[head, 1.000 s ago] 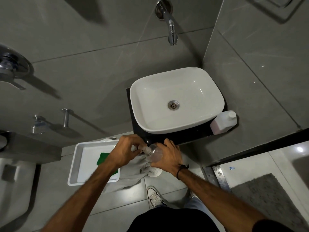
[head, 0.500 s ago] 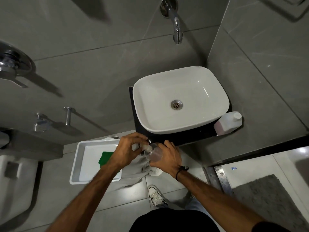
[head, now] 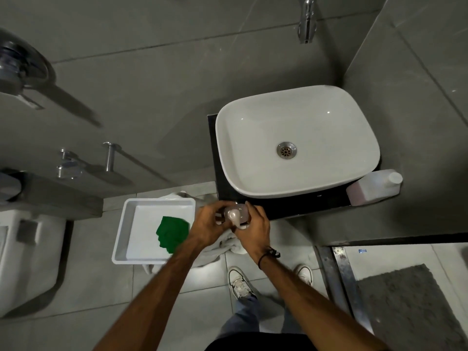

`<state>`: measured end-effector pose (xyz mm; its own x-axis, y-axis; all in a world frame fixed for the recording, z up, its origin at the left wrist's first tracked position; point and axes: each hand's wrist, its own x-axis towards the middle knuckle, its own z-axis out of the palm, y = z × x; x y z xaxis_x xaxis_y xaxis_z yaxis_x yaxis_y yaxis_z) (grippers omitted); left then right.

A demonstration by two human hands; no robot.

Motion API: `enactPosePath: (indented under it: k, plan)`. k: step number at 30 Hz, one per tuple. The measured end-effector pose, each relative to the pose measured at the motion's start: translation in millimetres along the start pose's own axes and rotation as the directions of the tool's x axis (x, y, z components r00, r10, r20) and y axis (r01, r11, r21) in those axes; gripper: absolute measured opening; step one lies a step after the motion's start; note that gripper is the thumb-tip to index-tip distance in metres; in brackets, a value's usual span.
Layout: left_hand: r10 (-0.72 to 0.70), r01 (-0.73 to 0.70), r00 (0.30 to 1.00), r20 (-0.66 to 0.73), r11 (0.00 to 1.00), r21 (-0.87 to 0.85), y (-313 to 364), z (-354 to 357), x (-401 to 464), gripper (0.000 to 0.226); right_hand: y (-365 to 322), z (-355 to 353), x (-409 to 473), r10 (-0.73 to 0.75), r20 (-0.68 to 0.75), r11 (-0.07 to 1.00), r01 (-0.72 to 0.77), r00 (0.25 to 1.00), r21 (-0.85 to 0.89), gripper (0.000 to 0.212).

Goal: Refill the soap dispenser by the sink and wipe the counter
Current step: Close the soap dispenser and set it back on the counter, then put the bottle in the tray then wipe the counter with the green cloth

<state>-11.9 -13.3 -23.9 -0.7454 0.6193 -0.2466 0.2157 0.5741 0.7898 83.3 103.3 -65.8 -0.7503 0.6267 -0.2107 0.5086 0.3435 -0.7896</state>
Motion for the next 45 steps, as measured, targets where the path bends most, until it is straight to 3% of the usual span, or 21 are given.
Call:
enactPosePath:
  k: [8,12,16,20,23,26,31,33,35,36,38,41,43,45]
  plan:
    - [-0.035,0.03,0.992,-0.12,0.999,-0.043,-4.1,12.7,1.7,0.05,10.9,-9.9,8.2,-0.001,0.168,0.999,0.009,0.986,-0.051,0.073]
    - [-0.117,0.108,0.985,-0.126,0.991,-0.073,2.0,16.2,-0.3,0.051,42.9,-48.3,6.0,0.11,0.197,0.99,-0.09,0.974,-0.108,0.07]
    - [-0.195,0.177,0.972,-0.129,0.974,-0.143,7.9,20.2,0.3,0.052,96.9,-122.1,5.5,0.307,0.022,0.949,-0.304,0.952,-0.081,0.062]
    - [-0.25,0.221,0.957,-0.15,0.958,-0.183,10.6,27.7,-2.2,0.052,136.0,-207.7,17.8,0.433,-0.23,0.893,-0.449,0.871,-0.021,0.081]
    - [-0.283,0.251,0.941,-0.186,0.952,-0.177,7.9,35.3,-1.3,0.051,142.5,-255.9,36.2,0.469,-0.323,0.883,-0.437,0.822,0.17,0.098]
    - [-0.344,0.284,0.909,-0.233,0.924,-0.255,8.6,45.0,-3.7,0.055,142.8,-283.8,53.3,0.336,-0.35,0.941,-0.322,0.874,0.101,0.103]
    - [-0.48,0.244,0.802,-0.354,0.805,-0.541,32.2,73.8,-19.4,0.065,143.8,-295.2,73.3,0.183,-0.269,0.983,-0.177,0.945,0.047,0.09]
    - [-0.585,0.226,0.669,-0.458,0.747,-0.625,48.5,96.9,-31.9,0.051,149.1,-297.0,76.4,0.149,-0.277,0.989,-0.149,0.949,0.022,0.076]
    - [-0.734,0.25,0.526,-0.43,0.616,-0.747,67.4,127.8,-46.7,0.038,155.7,-299.4,74.3,0.113,-0.256,0.993,-0.119,0.96,-0.008,0.067]
    - [-0.775,0.264,0.524,-0.352,0.541,-0.798,78.9,144.3,-53.7,0.035,158.3,-299.5,71.3,0.087,-0.227,0.995,-0.094,0.97,-0.019,0.065]
    - [-0.727,0.288,0.658,-0.193,0.48,-0.829,106.2,175.5,-61.7,0.037,160.3,-295.5,62.6,0.014,-0.134,0.995,-0.027,0.991,-0.092,0.063]
    - [-0.503,0.301,0.86,-0.086,0.635,-0.712,148.4,205.5,-54.6,0.05,150.5,-279.6,47.6,-0.1,0.076,0.972,0.114,0.992,-0.204,0.062]
    - [-0.405,0.285,0.909,-0.101,0.778,-0.561,167.9,212.9,-43.4,0.067,136.4,-263.8,39.9,-0.197,0.257,0.949,0.249,0.946,-0.191,0.064]
    - [-0.384,0.253,0.887,-0.258,0.869,-0.425,172.1,212.1,-37.3,0.072,119.4,-245.3,33.9,-0.271,0.376,0.911,0.362,0.886,-0.196,0.064]
